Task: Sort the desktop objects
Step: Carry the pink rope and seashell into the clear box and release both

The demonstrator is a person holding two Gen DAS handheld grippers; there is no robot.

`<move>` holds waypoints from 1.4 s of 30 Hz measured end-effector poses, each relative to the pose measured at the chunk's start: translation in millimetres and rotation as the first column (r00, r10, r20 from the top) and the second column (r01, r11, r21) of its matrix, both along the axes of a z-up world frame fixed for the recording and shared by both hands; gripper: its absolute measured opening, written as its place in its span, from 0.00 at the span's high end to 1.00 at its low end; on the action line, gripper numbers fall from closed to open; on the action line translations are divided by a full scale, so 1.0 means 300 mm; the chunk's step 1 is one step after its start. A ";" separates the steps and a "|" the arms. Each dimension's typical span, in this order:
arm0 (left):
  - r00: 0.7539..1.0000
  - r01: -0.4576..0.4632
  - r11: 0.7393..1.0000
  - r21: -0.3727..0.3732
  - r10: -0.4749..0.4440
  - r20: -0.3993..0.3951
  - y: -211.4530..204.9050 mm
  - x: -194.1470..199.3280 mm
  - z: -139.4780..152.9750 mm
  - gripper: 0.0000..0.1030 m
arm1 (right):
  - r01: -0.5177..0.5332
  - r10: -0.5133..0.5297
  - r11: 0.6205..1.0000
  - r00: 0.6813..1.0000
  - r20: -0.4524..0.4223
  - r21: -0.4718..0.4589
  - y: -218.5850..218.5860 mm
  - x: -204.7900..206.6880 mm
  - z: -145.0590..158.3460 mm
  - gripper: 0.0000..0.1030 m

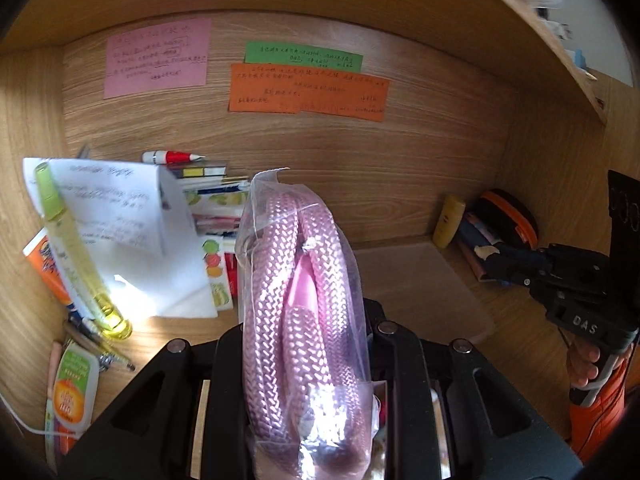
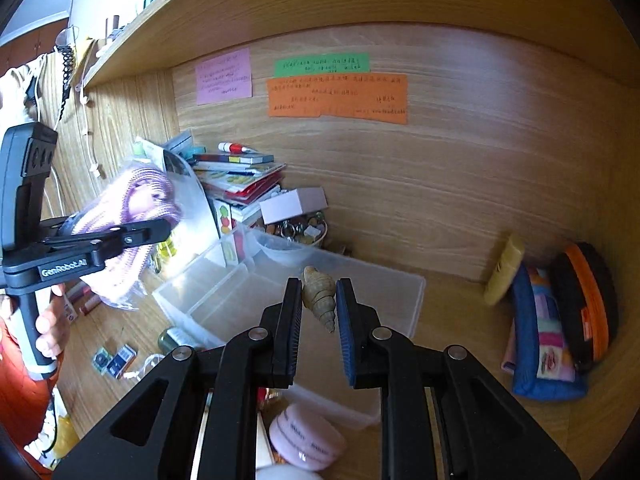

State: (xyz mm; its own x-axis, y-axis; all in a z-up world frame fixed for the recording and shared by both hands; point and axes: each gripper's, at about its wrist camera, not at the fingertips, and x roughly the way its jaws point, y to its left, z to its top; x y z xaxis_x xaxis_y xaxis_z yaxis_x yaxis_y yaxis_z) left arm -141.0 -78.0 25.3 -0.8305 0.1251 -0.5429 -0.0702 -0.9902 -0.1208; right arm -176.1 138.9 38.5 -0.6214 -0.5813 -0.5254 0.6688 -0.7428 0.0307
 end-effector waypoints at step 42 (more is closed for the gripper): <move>0.953 0.082 0.997 -0.012 -0.075 0.294 0.062 -0.284 -0.336 0.78 | -0.010 -0.027 0.980 0.983 0.184 0.199 -0.146 -0.200 -0.265 0.85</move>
